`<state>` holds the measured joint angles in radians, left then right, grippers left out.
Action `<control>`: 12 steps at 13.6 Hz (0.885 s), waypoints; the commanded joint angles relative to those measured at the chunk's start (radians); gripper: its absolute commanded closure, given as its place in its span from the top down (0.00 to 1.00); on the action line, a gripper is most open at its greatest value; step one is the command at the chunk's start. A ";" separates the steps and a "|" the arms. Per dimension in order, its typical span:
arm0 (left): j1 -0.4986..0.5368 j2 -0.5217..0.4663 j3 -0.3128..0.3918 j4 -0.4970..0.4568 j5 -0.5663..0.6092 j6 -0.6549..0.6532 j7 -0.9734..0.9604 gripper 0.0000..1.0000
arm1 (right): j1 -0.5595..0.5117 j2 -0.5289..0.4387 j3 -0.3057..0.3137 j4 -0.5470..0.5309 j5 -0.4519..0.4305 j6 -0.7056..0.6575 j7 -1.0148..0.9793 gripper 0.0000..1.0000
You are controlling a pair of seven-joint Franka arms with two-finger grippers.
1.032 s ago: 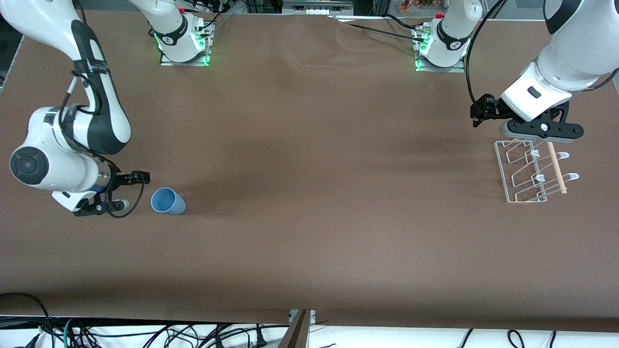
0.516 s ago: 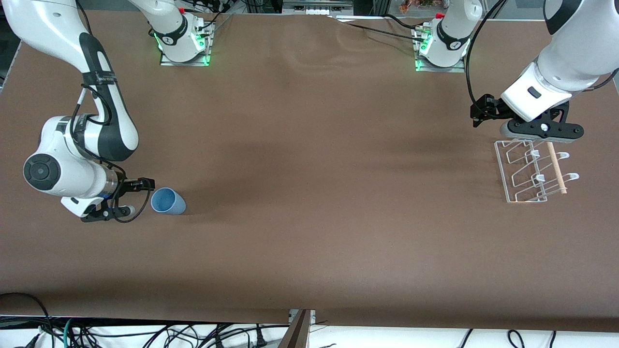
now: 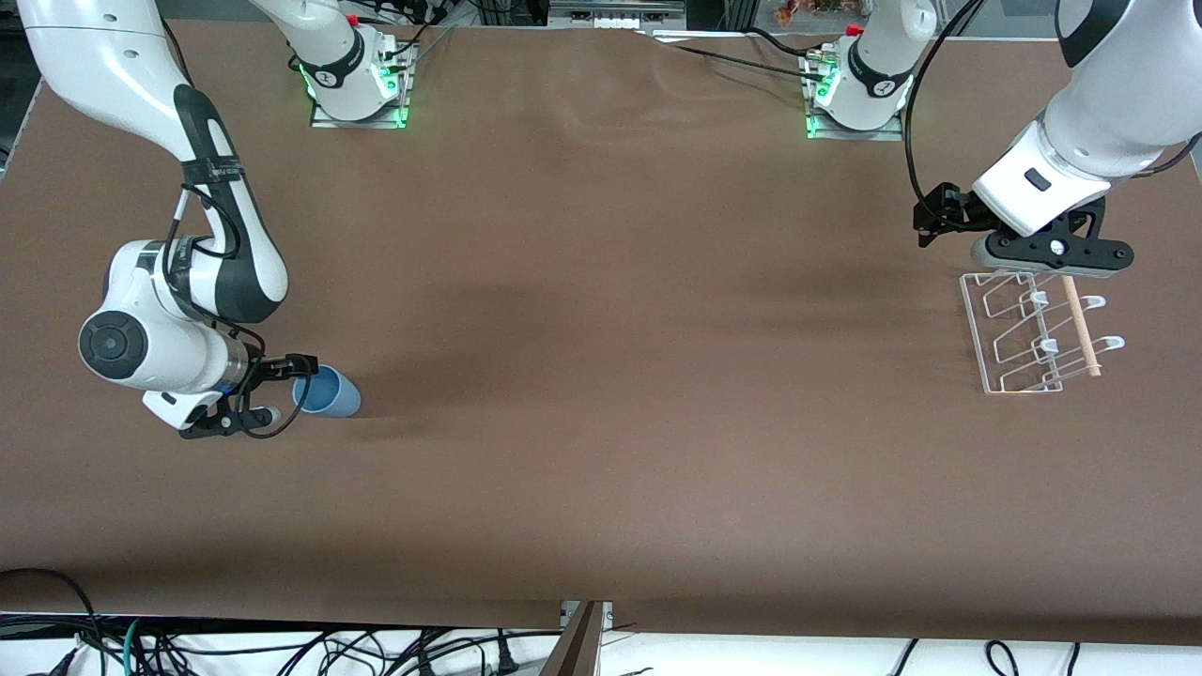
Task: Transfer cup to left arm and place on rack
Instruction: 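Close the right gripper on the light-blue cup's rim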
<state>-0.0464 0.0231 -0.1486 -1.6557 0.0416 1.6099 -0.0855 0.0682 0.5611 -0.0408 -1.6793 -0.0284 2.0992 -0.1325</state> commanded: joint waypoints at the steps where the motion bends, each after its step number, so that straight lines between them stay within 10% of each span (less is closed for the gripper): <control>1: -0.004 0.014 0.001 0.027 0.014 -0.008 -0.008 1.00 | -0.001 0.025 0.001 0.020 0.015 0.012 0.004 0.98; 12: -0.006 0.014 -0.002 0.028 0.017 -0.005 -0.007 1.00 | 0.008 0.048 0.009 0.063 0.015 -0.001 0.040 0.98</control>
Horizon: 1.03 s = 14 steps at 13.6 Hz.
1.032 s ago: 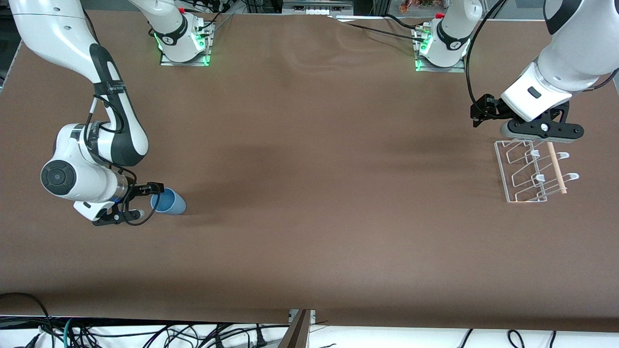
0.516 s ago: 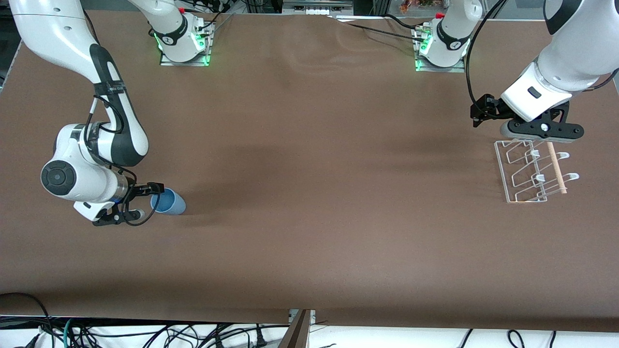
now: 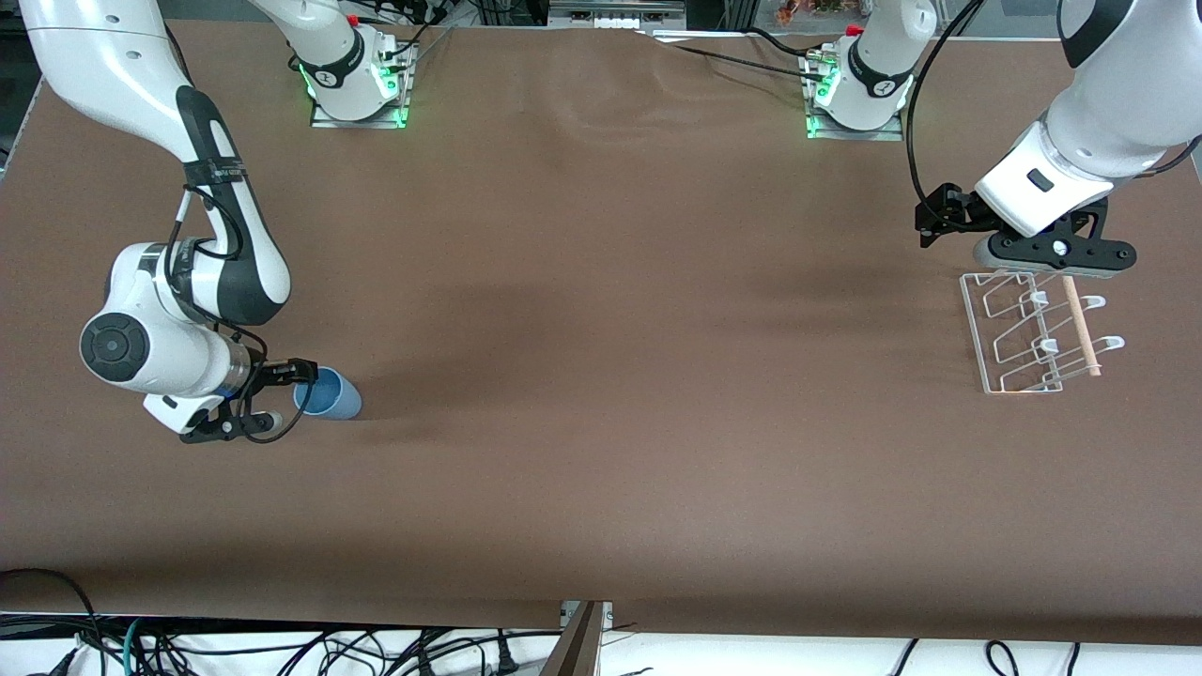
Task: Transfer cup to left arm and place on rack
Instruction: 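Close the right gripper on the light-blue cup's rim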
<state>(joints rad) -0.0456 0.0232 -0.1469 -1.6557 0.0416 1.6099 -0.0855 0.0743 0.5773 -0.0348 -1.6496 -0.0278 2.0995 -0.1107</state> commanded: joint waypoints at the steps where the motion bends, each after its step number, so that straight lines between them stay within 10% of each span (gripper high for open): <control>1: -0.007 0.014 -0.005 0.027 0.015 -0.007 -0.008 1.00 | 0.002 0.033 0.003 0.033 0.014 0.002 0.020 0.98; 4: -0.010 0.015 -0.014 0.042 0.024 -0.007 -0.007 1.00 | 0.015 0.042 0.003 0.033 0.014 0.004 0.051 0.75; 8: -0.008 0.015 -0.023 0.042 0.023 -0.007 -0.008 1.00 | 0.031 0.053 0.003 0.033 0.015 -0.001 0.144 0.04; 14: -0.005 0.015 -0.022 0.042 0.018 -0.007 -0.008 1.00 | 0.039 0.047 0.021 0.034 0.035 -0.018 0.224 0.00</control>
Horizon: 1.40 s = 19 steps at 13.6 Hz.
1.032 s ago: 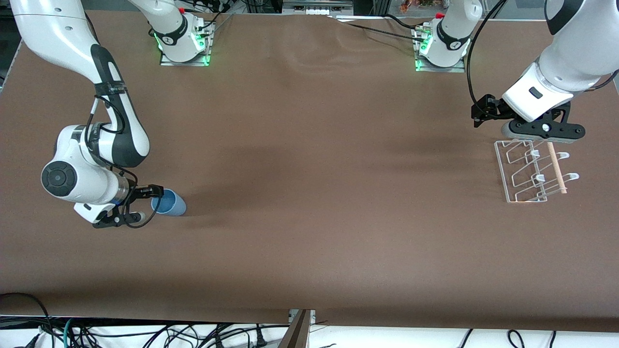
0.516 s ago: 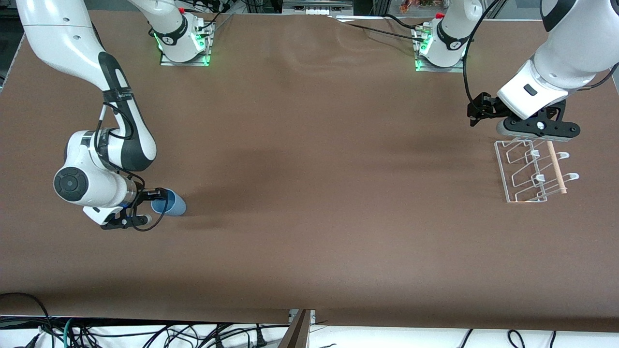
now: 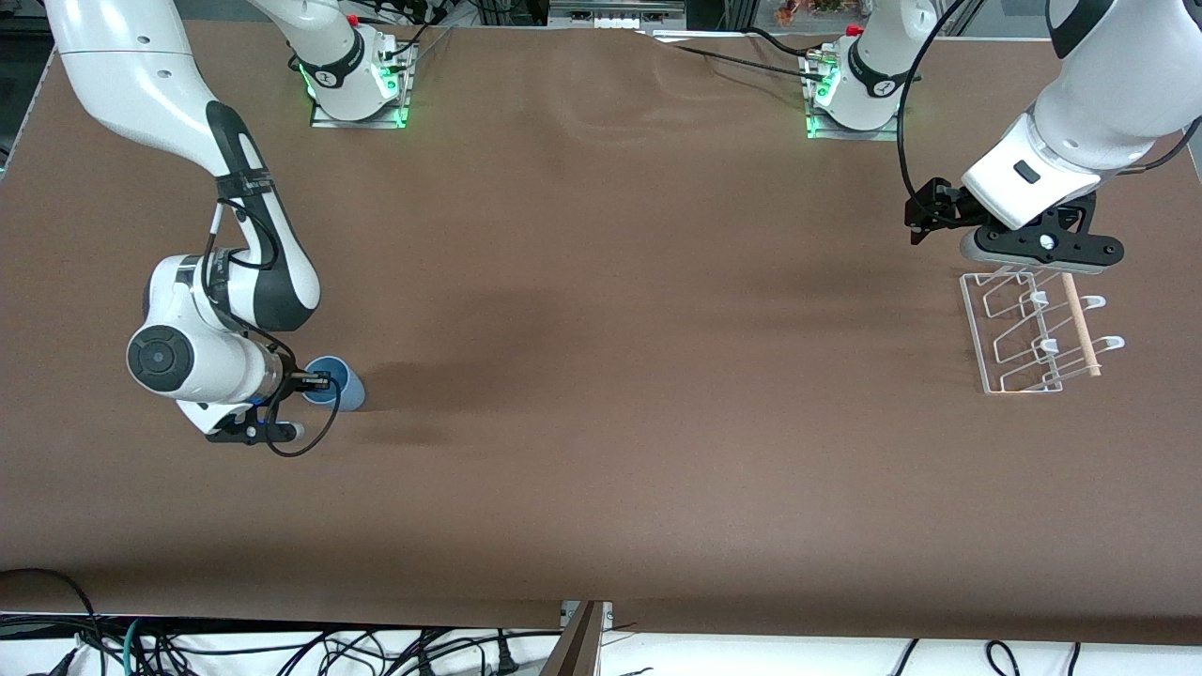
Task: Transfer cup to left arm and place on rack
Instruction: 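Lift the cup with the right gripper while the left gripper approaches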
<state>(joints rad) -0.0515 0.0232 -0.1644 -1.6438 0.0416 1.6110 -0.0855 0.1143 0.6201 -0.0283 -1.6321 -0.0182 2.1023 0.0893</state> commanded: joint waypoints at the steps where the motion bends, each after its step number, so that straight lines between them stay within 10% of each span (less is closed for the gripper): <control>1: 0.001 0.015 -0.004 0.032 0.017 -0.007 -0.008 1.00 | -0.001 0.000 0.016 0.027 0.056 -0.050 0.024 0.00; 7: 0.004 0.015 -0.004 0.032 0.014 -0.006 -0.008 1.00 | 0.005 -0.003 0.047 0.193 0.492 -0.347 0.133 0.00; 14: -0.007 0.075 -0.006 0.035 -0.020 -0.011 0.007 1.00 | 0.235 -0.003 0.070 0.300 0.678 -0.212 0.628 0.00; 19: -0.011 0.187 -0.012 0.036 -0.253 -0.007 0.013 1.00 | 0.392 -0.002 0.071 0.380 0.736 -0.150 0.938 0.00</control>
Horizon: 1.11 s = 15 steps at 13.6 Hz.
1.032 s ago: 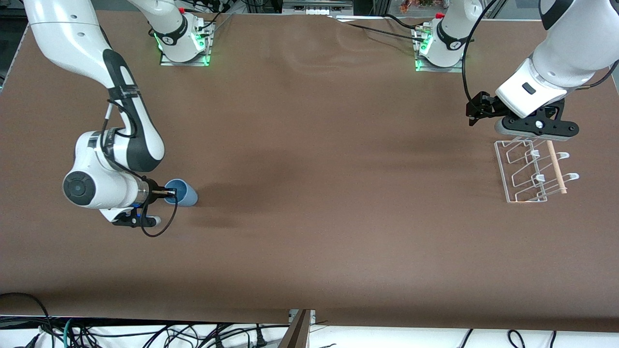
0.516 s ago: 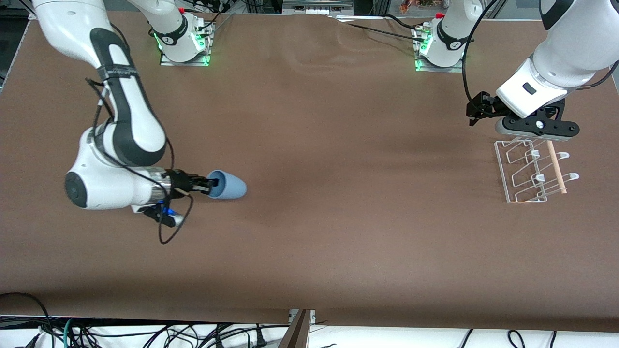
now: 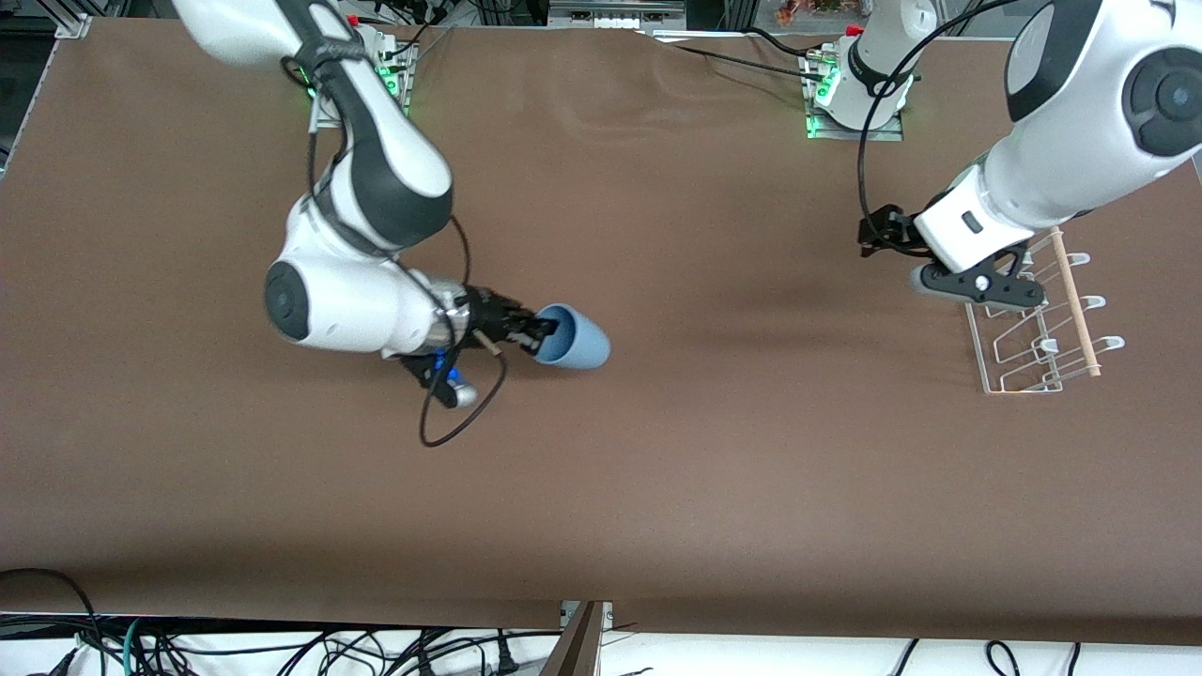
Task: Transfer cup to left arm and place on rack
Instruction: 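Lift the cup with the right gripper while the left gripper approaches, then grasp the cup's base with the left gripper beside the right gripper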
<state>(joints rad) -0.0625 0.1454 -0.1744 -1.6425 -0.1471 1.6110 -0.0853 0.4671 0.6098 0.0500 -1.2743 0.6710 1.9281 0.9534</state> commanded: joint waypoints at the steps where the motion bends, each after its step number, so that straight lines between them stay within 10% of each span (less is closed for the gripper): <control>1: -0.002 0.089 -0.005 0.062 -0.090 -0.003 0.056 1.00 | 0.056 0.010 -0.009 0.023 0.080 0.038 0.096 0.00; 15: -0.036 0.220 -0.030 0.138 -0.600 0.290 1.054 1.00 | 0.081 0.042 0.086 0.096 0.320 0.118 0.203 0.00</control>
<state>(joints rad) -0.0953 0.3575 -0.1948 -1.5358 -0.6898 1.8965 0.8814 0.5469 0.6154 0.1113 -1.2152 0.9709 2.0364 1.1414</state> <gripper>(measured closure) 0.000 0.938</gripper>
